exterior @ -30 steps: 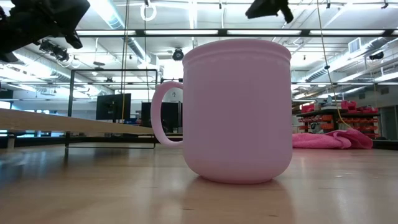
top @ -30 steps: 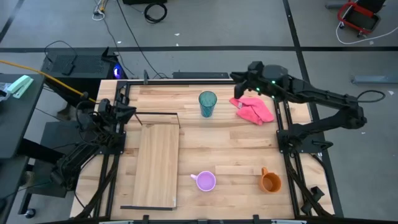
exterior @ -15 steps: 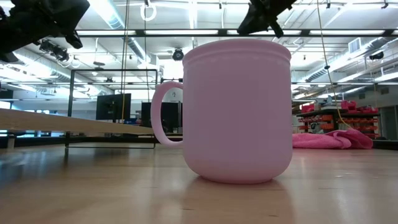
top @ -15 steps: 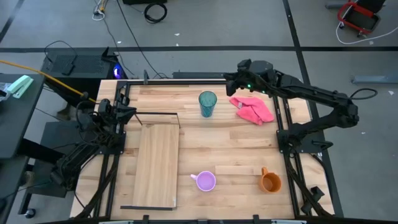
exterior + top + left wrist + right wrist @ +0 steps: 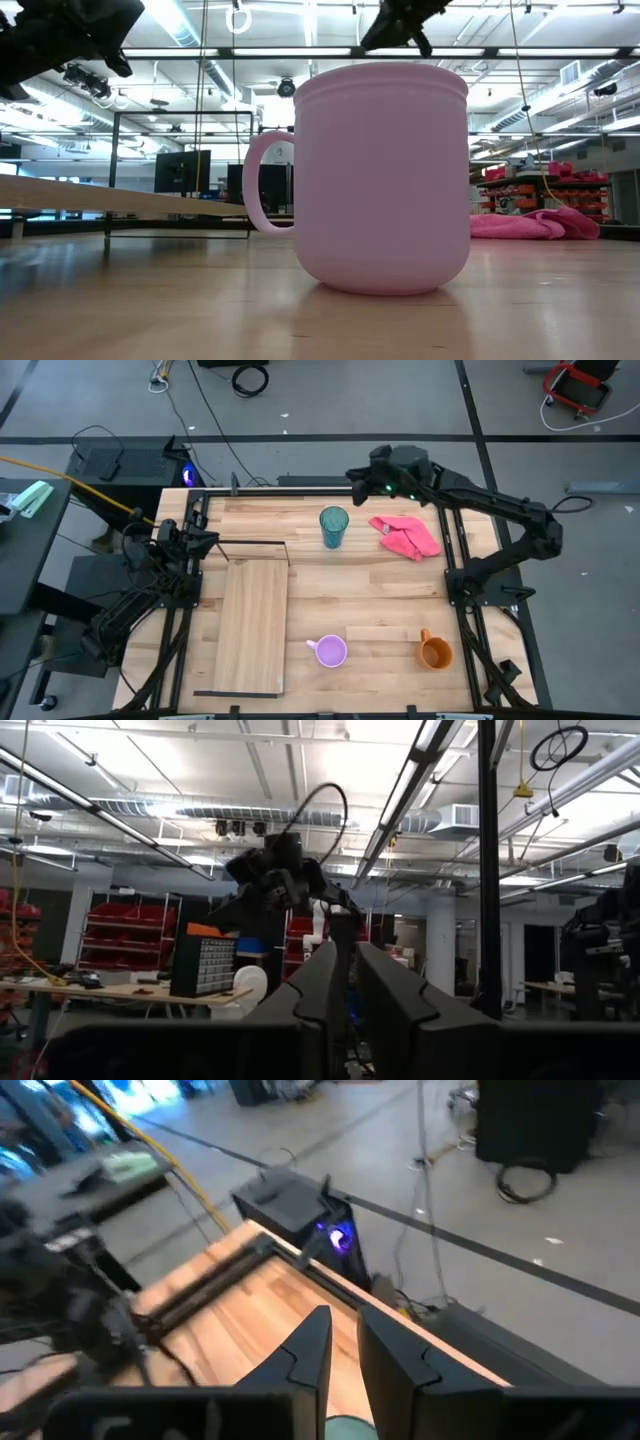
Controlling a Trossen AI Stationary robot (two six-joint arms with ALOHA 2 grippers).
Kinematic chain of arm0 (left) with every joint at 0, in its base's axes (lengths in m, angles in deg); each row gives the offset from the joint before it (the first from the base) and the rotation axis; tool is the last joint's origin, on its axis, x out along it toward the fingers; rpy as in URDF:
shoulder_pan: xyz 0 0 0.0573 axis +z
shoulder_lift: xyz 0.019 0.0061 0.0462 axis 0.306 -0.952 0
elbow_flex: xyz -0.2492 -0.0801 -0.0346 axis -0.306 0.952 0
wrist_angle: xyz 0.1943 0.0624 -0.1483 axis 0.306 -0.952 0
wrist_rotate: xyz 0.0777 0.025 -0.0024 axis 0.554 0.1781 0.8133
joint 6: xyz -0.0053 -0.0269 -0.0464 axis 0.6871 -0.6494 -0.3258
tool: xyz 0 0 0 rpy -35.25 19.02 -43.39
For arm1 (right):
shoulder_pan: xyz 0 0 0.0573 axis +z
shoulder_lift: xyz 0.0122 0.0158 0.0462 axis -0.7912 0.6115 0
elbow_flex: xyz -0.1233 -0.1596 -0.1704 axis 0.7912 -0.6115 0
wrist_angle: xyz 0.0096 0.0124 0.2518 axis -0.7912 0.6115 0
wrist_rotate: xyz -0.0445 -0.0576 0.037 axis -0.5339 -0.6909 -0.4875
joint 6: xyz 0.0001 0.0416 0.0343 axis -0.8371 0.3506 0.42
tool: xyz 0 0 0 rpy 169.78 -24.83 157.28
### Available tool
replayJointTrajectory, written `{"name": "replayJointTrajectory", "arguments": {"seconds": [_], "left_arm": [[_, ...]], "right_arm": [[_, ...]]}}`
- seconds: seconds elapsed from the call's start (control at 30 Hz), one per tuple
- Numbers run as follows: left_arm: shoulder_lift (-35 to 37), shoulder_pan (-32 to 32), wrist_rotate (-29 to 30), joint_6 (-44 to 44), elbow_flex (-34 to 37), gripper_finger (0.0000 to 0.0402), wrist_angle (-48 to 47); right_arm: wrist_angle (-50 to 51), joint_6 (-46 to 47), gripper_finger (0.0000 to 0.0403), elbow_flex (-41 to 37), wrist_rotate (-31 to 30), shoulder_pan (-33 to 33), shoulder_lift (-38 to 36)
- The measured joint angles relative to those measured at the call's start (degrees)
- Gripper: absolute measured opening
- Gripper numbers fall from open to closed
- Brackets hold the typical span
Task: Stack small to large cups/mugs on shelf
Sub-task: Put the blue glass on the shelf
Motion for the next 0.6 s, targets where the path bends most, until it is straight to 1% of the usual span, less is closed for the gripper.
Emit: {"name": "replayJointTrajectory", "arguments": {"seconds": [0.27, 0.37, 0.47, 0.6], "left_arm": [[0.0, 0.0, 0.0, -1.1, 0.0, 0.0055, -0.1], [0.0, 0.0, -0.7, -1.5, 0.0, 0.0053, -0.1], [0.0, 0.0, -1.2, -1.5, 0.0, 0.0055, -0.2], [0.0, 0.0, -1.2, -1.6, 0.0, 0.0059, -0.4]], "right_arm": [[23.0, 0.4, 0.0062, 14.7, 0.3, -2.7, 13.2], [29.7, 0.4, 0.0062, 18.5, 1.0, -3.3, 16.9], [33.2, 0.3, 0.0062, 20.6, 3.3, -3.4, 19.9], [33.8, -1.5, 0.0062, 20.8, 8.3, -3.3, 22.8]]}}
